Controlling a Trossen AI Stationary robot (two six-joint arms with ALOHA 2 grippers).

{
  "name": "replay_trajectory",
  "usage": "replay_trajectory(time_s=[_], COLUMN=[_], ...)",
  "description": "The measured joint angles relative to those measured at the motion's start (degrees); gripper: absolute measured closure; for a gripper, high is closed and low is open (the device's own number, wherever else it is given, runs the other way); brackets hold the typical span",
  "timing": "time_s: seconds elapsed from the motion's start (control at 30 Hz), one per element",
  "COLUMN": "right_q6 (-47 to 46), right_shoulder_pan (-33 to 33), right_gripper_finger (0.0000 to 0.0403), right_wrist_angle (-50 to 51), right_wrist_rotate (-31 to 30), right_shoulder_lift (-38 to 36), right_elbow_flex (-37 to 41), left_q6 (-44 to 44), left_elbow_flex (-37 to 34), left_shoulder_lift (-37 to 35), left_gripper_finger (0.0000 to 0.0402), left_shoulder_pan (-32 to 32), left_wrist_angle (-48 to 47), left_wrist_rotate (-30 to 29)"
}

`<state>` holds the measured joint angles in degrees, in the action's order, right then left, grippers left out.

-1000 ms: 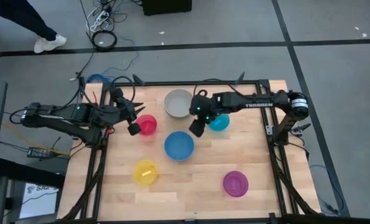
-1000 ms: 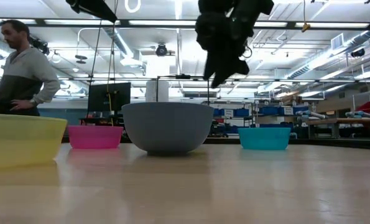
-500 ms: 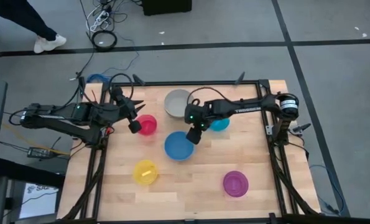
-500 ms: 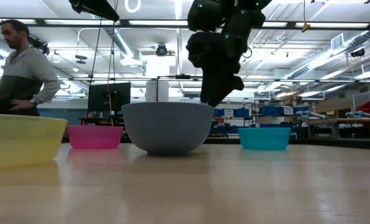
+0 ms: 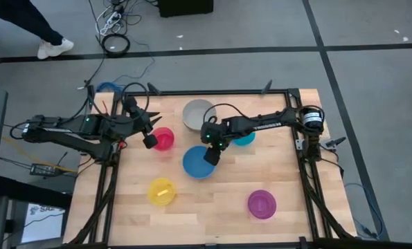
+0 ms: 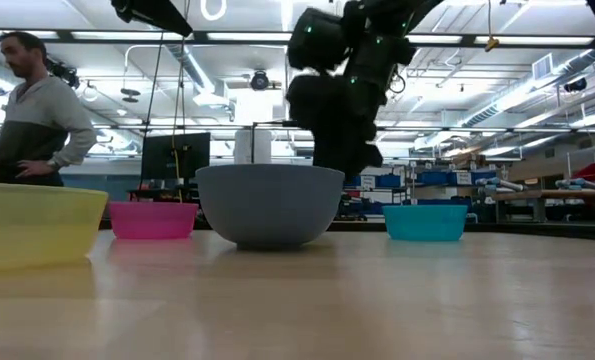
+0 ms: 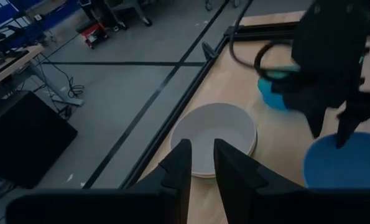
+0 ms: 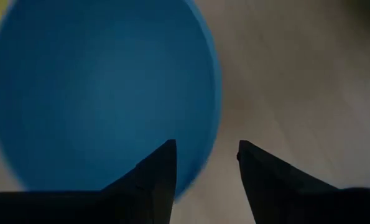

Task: Nest bowls inside each other
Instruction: Stack the blue bowl on top of the gray bowl

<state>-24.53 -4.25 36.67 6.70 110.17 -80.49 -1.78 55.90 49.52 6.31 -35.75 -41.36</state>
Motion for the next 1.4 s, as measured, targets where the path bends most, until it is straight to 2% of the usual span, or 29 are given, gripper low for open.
replay_trajectory(time_s=[0.2, 0.3, 0.4, 0.47, 0.63, 0.83, 0.93, 1.07, 1.2, 1.4], right_q6=[0.21, 2.27, 4.66, 6.63, 7.32, 11.37, 13.60, 14.12, 13.62, 13.21], right_shoulder_pan=[0.07, 0.04, -0.38, -0.93, -4.12, -11.92, -16.28, -21.39, -24.39, -25.03], right_gripper_finger=[0.0264, 0.0307, 0.0376, 0.0392, 0.0401, 0.0402, 0.0402, 0.0402, 0.0403, 0.0403], right_wrist_angle=[0.29, 0.97, 3.21, 4.92, 6.28, -0.61, -10.08, -17.40, -18.19, -18.77], right_wrist_rotate=[2.05, 2.38, 2.70, 3.16, 2.26, -6.70, -6.75, -4.84, -2.84, -1.31], right_shoulder_lift=[3.53, 3.37, 1.69, -0.40, -6.63, -10.13, -9.28, -6.79, -3.19, 1.07], right_elbow_flex=[0.03, -0.07, 0.09, 0.02, -0.20, -4.98, -6.45, -6.61, -6.52, -6.49], left_q6=[0.00, 0.02, 0.02, 0.01, 0.02, 0.15, 0.27, 1.31, 1.63, 1.66], left_elbow_flex=[0.00, 0.00, 0.00, 0.00, 0.00, -0.02, -0.02, -0.02, 0.00, 0.00], left_shoulder_lift=[0.02, 0.13, 0.12, 0.13, 0.47, 1.59, 2.50, 3.65, 4.22, 4.26], left_gripper_finger=[0.0326, 0.0326, 0.0326, 0.0326, 0.0326, 0.0326, 0.0326, 0.0326, 0.0326, 0.0326], left_shoulder_pan=[0.00, 0.00, 0.00, -0.04, -0.71, -1.99, -2.64, -3.41, -3.94, -4.35], left_wrist_angle=[-0.26, -0.17, -0.02, 0.05, 0.12, 0.09, 0.13, 0.11, 0.10, 0.33], left_wrist_rotate=[0.00, 0.00, -0.02, -0.02, -0.04, -0.02, -0.05, -0.03, -0.03, 0.00])
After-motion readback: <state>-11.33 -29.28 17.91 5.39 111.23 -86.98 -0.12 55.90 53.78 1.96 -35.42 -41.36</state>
